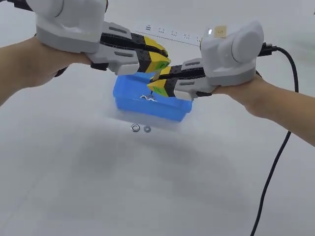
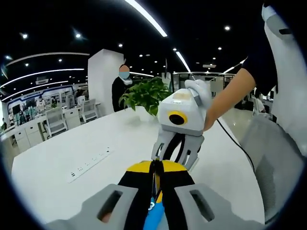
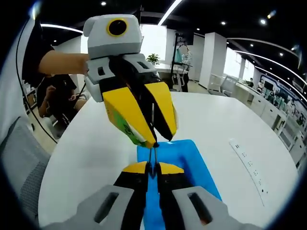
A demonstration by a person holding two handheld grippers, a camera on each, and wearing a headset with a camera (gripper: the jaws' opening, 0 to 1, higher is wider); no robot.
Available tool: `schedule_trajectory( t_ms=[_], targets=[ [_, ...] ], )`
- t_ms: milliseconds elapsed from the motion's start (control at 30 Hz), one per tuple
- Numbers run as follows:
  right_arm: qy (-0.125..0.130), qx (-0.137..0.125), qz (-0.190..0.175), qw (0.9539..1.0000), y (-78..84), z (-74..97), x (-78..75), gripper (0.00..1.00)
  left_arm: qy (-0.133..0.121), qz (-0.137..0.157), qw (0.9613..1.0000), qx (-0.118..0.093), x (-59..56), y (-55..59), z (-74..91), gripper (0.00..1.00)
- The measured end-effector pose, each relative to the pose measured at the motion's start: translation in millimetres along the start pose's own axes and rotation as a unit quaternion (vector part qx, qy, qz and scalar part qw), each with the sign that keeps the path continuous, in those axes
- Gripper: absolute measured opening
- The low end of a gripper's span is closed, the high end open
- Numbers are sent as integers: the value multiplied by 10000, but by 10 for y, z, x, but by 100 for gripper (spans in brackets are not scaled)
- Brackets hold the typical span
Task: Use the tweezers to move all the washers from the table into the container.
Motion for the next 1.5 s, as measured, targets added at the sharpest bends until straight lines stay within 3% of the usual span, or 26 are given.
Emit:
schedule_trajectory(
  t_ms=[67,200,300,633,733,800,1000,1300,1500],
  targets=[
    [20,18,39,10000,1,0,-8,8,18,-321,9994,91,4,-1,4,8],
    [73,1,63,10000,-13,-1,-26,8,-18,-543,9985,118,7,-14,5,7],
    [129,40,176,9998,-29,-9,-35,10,-36,-593,9981,150,19,-8,14,4],
    [126,131,82,9998,-45,-35,18,13,-58,-602,9980,206,-6,25,33,4],
    [167,142,6,9998,-63,-21,22,14,-124,-692,9970,314,-3,45,48,4],
    [182,267,-315,9990,-48,-26,28,17,-144,-688,9970,335,-10,47,59,4],
    [325,487,-182,9981,-57,-21,82,25,-243,-698,9966,369,-33,11,111,4],
    [633,428,-320,9966,2,121,62,35,-474,-573,9971,155,-55,-55,277,4],
    [880,364,-403,9946,62,288,174,42,-617,-482,9969,-12,-87,-83,388,4]
  ],
)
Point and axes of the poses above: the centre of the closed fingertips' face, and the gripper's own axes: z roughly backward along the fingers, x roughly to its left, y roughly out of its underside, the point moved 6 cm from there along z, roughly backward along the fingers, and after that the axes turned 4 degrees about x, right-handed, at the moved point
